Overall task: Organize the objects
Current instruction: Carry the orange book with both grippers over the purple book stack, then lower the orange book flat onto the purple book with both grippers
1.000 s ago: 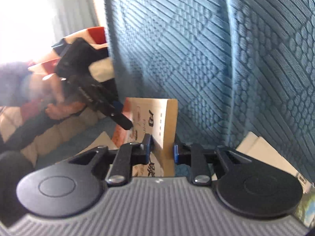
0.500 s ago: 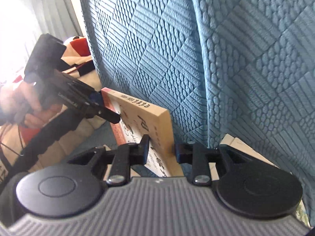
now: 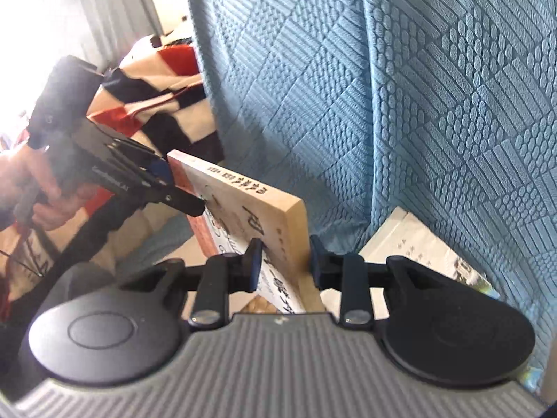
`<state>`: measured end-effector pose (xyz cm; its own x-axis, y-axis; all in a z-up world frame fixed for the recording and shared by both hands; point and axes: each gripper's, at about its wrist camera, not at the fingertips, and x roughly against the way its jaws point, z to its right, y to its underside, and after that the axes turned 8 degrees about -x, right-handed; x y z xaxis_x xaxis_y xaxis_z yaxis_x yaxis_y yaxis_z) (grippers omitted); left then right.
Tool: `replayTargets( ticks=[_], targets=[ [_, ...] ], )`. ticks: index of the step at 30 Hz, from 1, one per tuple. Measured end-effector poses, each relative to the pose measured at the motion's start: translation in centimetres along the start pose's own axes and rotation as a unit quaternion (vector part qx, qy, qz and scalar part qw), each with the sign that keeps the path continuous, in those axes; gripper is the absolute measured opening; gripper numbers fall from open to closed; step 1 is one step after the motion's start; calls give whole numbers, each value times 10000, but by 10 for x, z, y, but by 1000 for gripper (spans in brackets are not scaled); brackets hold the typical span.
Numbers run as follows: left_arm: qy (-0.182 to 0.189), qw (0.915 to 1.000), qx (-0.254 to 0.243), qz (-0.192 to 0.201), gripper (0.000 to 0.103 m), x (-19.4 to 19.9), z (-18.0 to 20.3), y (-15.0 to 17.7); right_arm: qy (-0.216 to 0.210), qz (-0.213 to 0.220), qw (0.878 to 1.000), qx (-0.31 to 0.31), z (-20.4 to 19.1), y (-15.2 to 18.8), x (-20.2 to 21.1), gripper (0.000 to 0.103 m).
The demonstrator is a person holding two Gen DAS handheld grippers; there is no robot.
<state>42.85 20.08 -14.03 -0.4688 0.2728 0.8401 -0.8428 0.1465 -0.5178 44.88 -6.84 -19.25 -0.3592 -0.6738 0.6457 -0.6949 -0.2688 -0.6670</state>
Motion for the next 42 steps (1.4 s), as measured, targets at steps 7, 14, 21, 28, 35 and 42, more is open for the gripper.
replayTargets(
  ticks=[7,14,21,28,35,42],
  targets=[
    [30,9989,466,-79,61,22,21,35,-15,-544,9971,530,-38,0,17,32],
    [261,9946,952,-319,58,39,34,75,-41,-1163,9883,990,-63,4,35,32],
    [593,9879,1382,-385,56,38,62,119,82,-1908,9734,1266,-82,1,48,32],
    [965,9688,2123,-837,55,13,82,174,170,-3057,9371,1673,-100,6,24,34],
    [1023,9511,2741,-994,54,-8,92,216,191,-3959,8933,2118,-108,22,-33,36],
    [1019,9329,3260,-1143,54,-29,76,232,137,-4283,8604,2759,-122,22,-84,39]
  ],
)
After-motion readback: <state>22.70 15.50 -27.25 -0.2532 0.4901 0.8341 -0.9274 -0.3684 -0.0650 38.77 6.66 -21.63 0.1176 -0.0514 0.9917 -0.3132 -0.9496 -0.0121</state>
